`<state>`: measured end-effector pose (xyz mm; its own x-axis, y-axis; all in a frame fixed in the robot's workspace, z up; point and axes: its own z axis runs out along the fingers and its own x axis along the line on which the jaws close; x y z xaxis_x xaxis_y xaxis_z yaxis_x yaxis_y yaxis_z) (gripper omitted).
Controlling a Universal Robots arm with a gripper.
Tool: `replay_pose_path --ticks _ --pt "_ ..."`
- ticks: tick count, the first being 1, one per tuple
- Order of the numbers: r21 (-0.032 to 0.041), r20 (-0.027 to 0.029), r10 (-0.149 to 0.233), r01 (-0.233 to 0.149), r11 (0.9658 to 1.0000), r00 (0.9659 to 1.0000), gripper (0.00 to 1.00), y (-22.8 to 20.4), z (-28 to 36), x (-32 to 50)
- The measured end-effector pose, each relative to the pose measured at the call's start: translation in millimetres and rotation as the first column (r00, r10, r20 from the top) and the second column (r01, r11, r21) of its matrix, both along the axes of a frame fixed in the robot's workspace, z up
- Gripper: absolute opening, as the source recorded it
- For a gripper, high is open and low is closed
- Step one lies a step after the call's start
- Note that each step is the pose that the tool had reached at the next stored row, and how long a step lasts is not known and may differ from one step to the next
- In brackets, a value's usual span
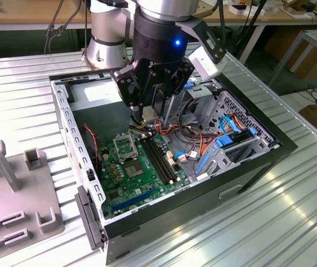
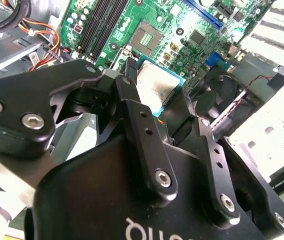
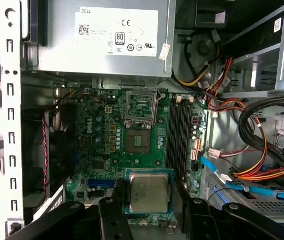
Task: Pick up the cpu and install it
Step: 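Place the cpu into insertion slot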
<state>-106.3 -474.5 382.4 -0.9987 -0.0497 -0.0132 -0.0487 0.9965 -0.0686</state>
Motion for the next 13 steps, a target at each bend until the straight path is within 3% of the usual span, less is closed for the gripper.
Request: replay_pose_path --ticks 13 --pt "0.0032 0.001 -0.005 0.005 1.0 1.0 0.47 -2.7 -1.6 -0.1"
